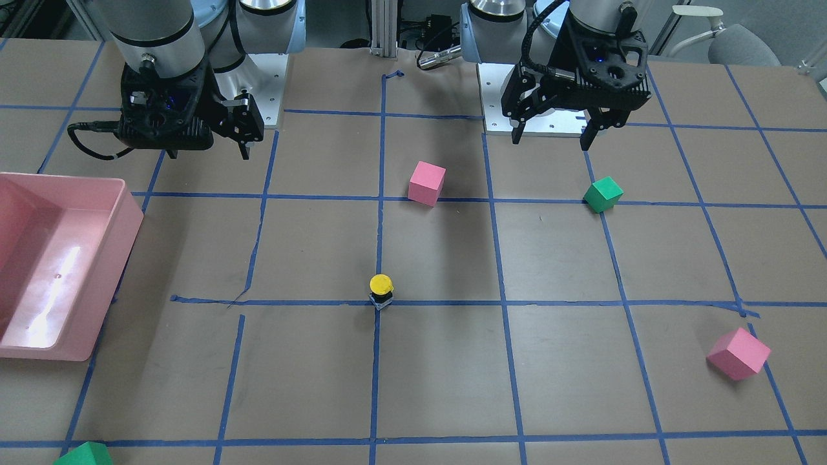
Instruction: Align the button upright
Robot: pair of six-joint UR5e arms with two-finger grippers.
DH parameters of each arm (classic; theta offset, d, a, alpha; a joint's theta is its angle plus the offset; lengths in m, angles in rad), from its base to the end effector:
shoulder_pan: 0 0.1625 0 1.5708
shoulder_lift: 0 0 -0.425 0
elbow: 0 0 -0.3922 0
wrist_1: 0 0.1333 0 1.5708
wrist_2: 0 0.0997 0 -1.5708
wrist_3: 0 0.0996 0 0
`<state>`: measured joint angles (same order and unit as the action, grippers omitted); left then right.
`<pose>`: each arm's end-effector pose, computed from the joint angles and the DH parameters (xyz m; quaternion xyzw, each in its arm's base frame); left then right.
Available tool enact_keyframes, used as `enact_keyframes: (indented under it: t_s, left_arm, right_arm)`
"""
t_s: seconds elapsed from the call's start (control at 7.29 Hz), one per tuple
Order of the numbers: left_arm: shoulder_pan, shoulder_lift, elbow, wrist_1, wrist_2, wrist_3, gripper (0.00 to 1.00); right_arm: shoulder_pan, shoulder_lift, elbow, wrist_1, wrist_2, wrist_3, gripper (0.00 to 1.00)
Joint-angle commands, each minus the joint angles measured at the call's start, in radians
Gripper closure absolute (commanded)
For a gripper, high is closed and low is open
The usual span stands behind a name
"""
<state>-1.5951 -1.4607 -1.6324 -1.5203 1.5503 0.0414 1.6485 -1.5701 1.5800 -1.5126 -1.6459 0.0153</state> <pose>-0.1463 -0.4507 0.5147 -0.0333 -0.9982 0.0496 0.0098 0.1631 -0.4740 0.4777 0.0324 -0.9982 -0.0322 0.0391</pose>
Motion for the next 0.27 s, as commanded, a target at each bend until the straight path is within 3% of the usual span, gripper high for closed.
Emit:
enact_keyframes:
  t_s: [0.0, 0.14]
  left_arm:
    - [0.000, 0.000, 0.000, 0.000, -0.001, 0.000, 0.00]
    - [0.000, 0.000, 0.000, 0.000, 0.001, 0.000, 0.00]
  right_arm:
    - [-0.001, -0.001, 0.000, 0.000, 0.000, 0.000, 0.00]
    - [-0.001, -0.001, 0.000, 0.000, 0.000, 0.000, 0.00]
